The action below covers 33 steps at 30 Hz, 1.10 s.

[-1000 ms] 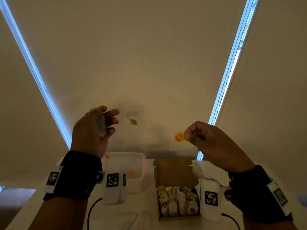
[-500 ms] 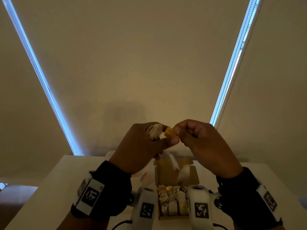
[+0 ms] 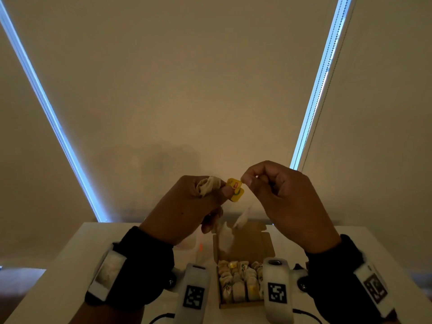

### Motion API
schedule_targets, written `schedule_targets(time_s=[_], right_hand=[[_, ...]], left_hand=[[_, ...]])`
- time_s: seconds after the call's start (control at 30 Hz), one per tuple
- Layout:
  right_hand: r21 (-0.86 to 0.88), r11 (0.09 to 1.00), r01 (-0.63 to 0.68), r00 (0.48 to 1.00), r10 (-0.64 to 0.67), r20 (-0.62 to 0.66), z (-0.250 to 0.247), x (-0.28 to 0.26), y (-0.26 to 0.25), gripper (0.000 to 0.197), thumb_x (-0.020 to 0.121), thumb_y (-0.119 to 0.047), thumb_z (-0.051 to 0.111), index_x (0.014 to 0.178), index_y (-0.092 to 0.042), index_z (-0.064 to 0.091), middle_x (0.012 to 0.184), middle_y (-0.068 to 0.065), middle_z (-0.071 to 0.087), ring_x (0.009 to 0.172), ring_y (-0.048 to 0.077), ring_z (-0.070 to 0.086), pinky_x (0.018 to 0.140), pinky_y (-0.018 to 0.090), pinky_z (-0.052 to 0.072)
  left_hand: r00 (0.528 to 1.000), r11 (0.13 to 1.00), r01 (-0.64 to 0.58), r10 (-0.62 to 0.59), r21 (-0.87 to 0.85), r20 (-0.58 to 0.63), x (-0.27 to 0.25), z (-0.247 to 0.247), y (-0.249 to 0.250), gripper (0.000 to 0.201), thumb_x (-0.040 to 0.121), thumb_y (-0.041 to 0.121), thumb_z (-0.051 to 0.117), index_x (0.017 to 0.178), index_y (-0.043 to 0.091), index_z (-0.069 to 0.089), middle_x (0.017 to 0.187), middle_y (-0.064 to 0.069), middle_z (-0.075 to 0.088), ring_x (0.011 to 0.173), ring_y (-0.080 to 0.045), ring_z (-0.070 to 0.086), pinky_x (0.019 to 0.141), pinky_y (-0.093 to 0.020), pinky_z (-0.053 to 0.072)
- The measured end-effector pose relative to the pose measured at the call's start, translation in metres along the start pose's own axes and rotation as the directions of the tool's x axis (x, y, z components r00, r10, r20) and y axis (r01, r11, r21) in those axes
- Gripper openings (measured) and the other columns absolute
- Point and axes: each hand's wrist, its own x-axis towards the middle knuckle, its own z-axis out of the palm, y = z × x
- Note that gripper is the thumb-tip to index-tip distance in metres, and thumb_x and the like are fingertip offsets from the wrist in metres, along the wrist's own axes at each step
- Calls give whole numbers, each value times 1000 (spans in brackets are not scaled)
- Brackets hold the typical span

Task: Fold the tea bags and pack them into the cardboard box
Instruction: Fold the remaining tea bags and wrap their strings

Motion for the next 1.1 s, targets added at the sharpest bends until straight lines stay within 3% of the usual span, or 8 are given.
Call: schedule_targets(time_s=[0.23,0.3,0.43,0.53,0.63,0.77,0.97,1.1], right_hand=[[215,972,-93,988,64,138,-6,-3,-8,12,98,-25,60,92,-26,71,78,4,71,74,29,68,71,42,56],[316,939,-133,985,89,150,-6,-1,-12,10,97,-23,61,96,-22,71,88,6,74,80,28,72,71,35,61],[361,909,-210,967,137,215,-7,4,-21,26,83,-40,64,101,-24,72,94,34,65,79,45,67,66,23,59],[405,887,-223,967,148,208,-5,5,-20,14,91,-28,65,97,-20,75,82,22,69,63,33,62,63,29,61],[607,724,-328,945,263,197,0,3,-17,15,96,-16,61,93,-16,75,59,8,50,56,20,42,61,32,57],[778,529,-339,922,353,162,5,3,-21,18,99,-10,55,90,-11,70,52,-2,37,54,17,35,56,32,50],[776,560,-291,941,313,126,9,2,-23,15,96,-17,58,101,-12,70,59,1,41,60,19,38,59,30,51],[796,529,-294,951,245,189,8,1,-24,14,82,-29,65,87,-25,77,75,2,54,69,15,45,66,30,54]], left_hand=[[990,996,-66,72,55,-118,0,-3,4,27,95,42,65,81,21,72,61,-13,56,52,-29,46,50,-34,40],[986,986,-77,97,146,-137,-1,-1,6,33,94,44,63,80,15,69,59,-11,56,47,-23,46,48,-32,41],[975,919,-128,186,372,-124,-2,0,12,33,89,49,59,69,23,62,54,-3,54,45,-11,44,49,-33,38],[981,935,-123,166,332,-105,-3,-2,13,34,89,46,62,76,15,67,53,1,52,45,-10,43,49,-27,37],[991,971,-107,121,214,-55,-5,-1,13,33,88,40,67,79,9,68,54,-2,52,45,-14,42,46,-25,36],[995,985,-52,65,163,-81,-6,-1,14,24,92,32,68,82,10,71,55,-6,54,44,-16,43,44,-24,38],[993,955,-55,84,291,-87,-8,-2,21,25,95,31,66,80,11,72,54,-3,55,45,-14,47,47,-25,40],[986,940,-68,115,335,-124,-9,-2,23,23,92,39,68,74,25,73,55,-1,55,49,-11,46,53,-35,40]])
